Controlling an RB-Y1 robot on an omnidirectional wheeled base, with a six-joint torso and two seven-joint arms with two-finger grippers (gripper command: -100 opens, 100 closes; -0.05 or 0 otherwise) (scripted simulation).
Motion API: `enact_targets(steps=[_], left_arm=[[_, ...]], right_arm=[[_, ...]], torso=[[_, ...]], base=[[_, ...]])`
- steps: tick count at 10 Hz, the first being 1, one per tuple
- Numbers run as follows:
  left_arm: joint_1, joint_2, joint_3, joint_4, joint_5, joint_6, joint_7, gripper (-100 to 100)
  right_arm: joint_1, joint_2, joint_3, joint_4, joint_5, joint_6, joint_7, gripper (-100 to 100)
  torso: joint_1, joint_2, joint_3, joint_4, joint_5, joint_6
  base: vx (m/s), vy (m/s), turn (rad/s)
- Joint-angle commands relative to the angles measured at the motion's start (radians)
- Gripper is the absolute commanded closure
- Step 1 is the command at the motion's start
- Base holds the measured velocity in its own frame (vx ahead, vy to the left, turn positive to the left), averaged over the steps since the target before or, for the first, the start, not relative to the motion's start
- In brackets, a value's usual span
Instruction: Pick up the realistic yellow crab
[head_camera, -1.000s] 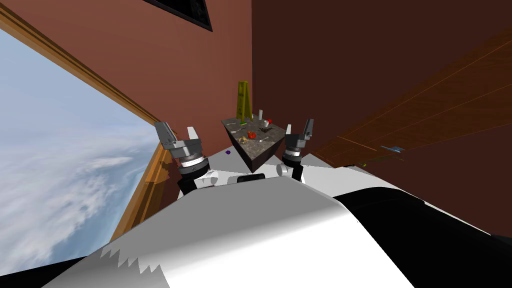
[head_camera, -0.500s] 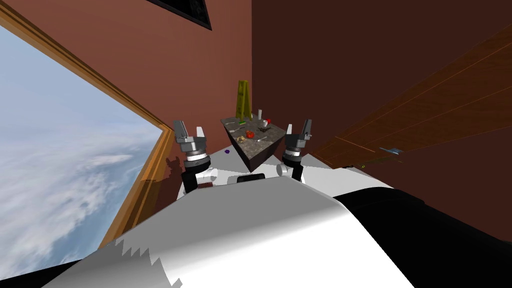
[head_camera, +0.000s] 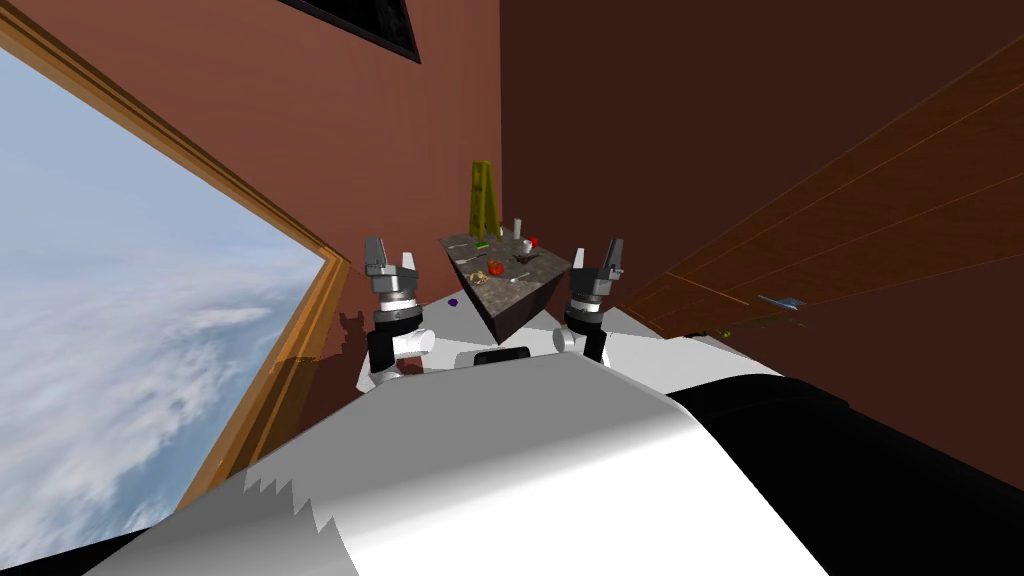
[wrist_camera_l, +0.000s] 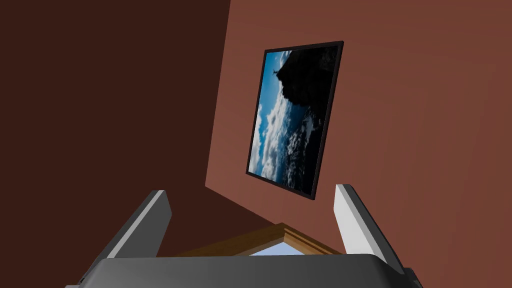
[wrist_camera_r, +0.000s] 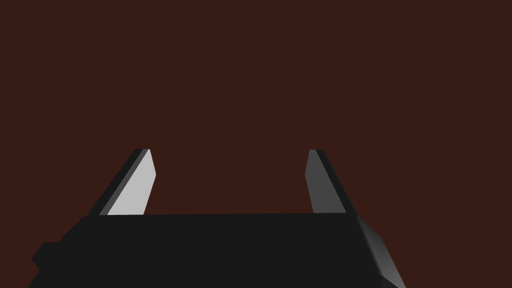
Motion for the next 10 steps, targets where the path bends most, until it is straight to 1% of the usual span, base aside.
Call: enact_targets(steps=[1, 2, 3, 4, 5, 6, 7, 8, 9, 10], left_arm=[[-0.042, 0.006, 0.009, 0.034, 0.019, 0.050, -0.002, -100], [-0.072, 0.009, 0.017, 0.055, 0.032, 0.089, -0.001, -100], [-0.072, 0.009, 0.017, 0.055, 0.032, 0.111, -0.001, -100], [-0.101, 0.012, 0.026, 0.077, 0.046, 0.144, 0.000, -100], [-0.101, 0.012, 0.026, 0.077, 0.046, 0.159, 0.000, -100], [-0.131, 0.015, 0.035, 0.099, 0.059, 0.199, 0.001, -100], [-0.131, 0.015, 0.035, 0.099, 0.059, 0.209, 0.001, -100], [-0.161, 0.017, 0.045, 0.122, 0.072, 0.246, 0.003, -100], [-0.161, 0.017, 0.045, 0.122, 0.072, 0.262, 0.003, -100], [-0.191, 0.020, 0.055, 0.146, 0.085, 0.301, 0.006, -100]], right_arm=[[0.000, 0.000, 0.000, 0.000, 0.000, 0.000, 0.000, 0], [0.000, 0.000, 0.000, 0.000, 0.000, 0.000, 0.000, 0], [0.000, 0.000, 0.000, 0.000, 0.000, 0.000, 0.000, 0], [0.000, 0.000, 0.000, 0.000, 0.000, 0.000, 0.000, 0], [0.000, 0.000, 0.000, 0.000, 0.000, 0.000, 0.000, 0], [0.000, 0.000, 0.000, 0.000, 0.000, 0.000, 0.000, 0], [0.000, 0.000, 0.000, 0.000, 0.000, 0.000, 0.000, 0], [0.000, 0.000, 0.000, 0.000, 0.000, 0.000, 0.000, 0], [0.000, 0.000, 0.000, 0.000, 0.000, 0.000, 0.000, 0], [0.000, 0.000, 0.000, 0.000, 0.000, 0.000, 0.000, 0]], torso=[[0.000, 0.000, 0.000, 0.000, 0.000, 0.000], [-0.002, 0.001, 0.001, 0.000, 0.000, 0.000], [-0.003, 0.001, 0.001, 0.000, -0.001, 0.000], [-0.002, 0.000, 0.000, 0.000, -0.001, 0.000], [-0.001, 0.000, 0.000, 0.000, 0.000, 0.000], [0.001, -0.001, 0.000, 0.000, 0.000, 0.000], [0.001, -0.001, -0.001, 0.000, 0.000, 0.000], [0.001, -0.001, -0.001, 0.000, 0.000, 0.000], [0.000, 0.000, 0.000, 0.000, 0.000, 0.000], [0.001, 0.000, 0.000, 0.000, 0.000, 0.000]], base=[[-0.054, -0.109, 0.034], [-0.053, -0.133, 0.029], [-0.026, -0.100, 0.008], [-0.018, -0.093, 0.012], [-0.017, -0.067, 0.012], [-0.015, -0.067, 0.012], [-0.012, -0.070, 0.006], [-0.028, -0.086, 0.013], [-0.024, -0.069, 0.007], [-0.013, -0.077, 0.005]])
